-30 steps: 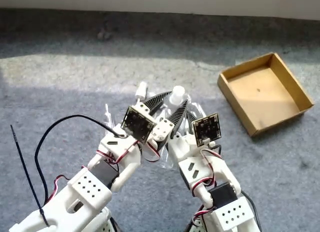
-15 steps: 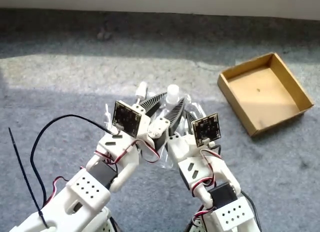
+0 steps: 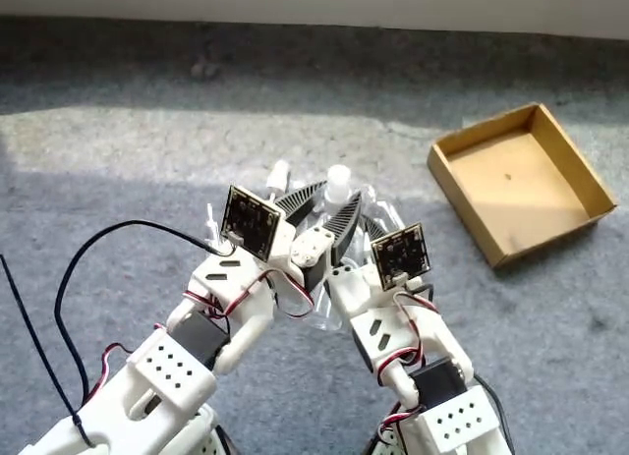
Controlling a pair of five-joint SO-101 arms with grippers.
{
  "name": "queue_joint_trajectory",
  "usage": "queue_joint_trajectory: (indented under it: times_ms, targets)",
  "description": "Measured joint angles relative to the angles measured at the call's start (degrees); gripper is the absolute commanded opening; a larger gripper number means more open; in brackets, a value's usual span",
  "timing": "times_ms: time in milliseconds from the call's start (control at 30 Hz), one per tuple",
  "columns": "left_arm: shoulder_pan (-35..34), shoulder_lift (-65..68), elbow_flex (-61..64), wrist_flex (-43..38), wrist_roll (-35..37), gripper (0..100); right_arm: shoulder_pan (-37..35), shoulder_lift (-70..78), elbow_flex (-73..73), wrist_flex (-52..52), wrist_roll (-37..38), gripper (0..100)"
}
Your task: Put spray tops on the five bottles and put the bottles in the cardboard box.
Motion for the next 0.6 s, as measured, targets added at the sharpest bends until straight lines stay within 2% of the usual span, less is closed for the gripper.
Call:
queue_joint_trajectory:
  times_ms: [400, 600]
  targets:
    - [0.6, 0.0, 0.0, 0.2, -0.2, 0, 0.0, 0.0, 0.0, 0.0, 0.0, 8.0]
    - [2.7, 0.0, 0.0, 0.2, -6.5, 0, 0.0, -0.2, 0.0, 0.0, 0.0, 8.0]
